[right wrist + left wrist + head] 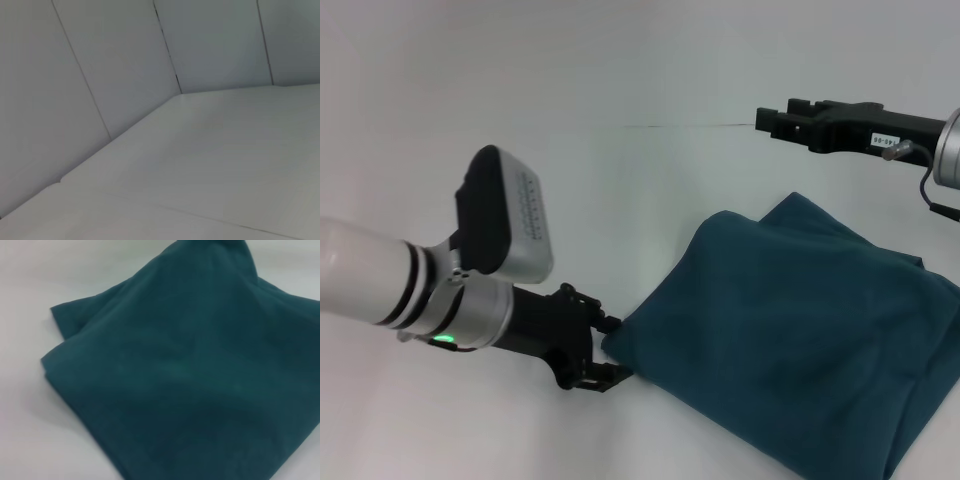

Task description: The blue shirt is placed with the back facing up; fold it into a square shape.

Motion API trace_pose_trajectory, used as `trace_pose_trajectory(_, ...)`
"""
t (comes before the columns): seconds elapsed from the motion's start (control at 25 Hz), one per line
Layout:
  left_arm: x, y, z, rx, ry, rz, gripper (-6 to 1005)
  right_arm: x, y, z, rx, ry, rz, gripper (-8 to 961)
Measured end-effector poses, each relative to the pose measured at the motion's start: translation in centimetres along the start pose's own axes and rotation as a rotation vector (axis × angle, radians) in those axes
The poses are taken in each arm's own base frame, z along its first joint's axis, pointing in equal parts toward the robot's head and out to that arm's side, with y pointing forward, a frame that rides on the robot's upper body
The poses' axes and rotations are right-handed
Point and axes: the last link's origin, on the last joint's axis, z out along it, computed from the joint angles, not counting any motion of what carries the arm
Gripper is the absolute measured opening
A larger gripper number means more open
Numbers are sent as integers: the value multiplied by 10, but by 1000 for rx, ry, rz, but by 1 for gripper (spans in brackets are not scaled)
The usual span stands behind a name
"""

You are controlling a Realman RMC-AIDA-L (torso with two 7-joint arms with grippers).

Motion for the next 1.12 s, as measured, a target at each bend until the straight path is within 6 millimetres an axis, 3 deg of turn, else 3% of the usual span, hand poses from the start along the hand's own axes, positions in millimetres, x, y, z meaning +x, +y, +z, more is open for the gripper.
trace_pose_trajectory(0.4,20,6,19,-18,-41,61,584,-3,-4,-6,5,-6,-9,594)
trace_pose_trajectory(1.12,35,9,27,-39,-26,85,583,6,-10,-15,16,-5,20,594)
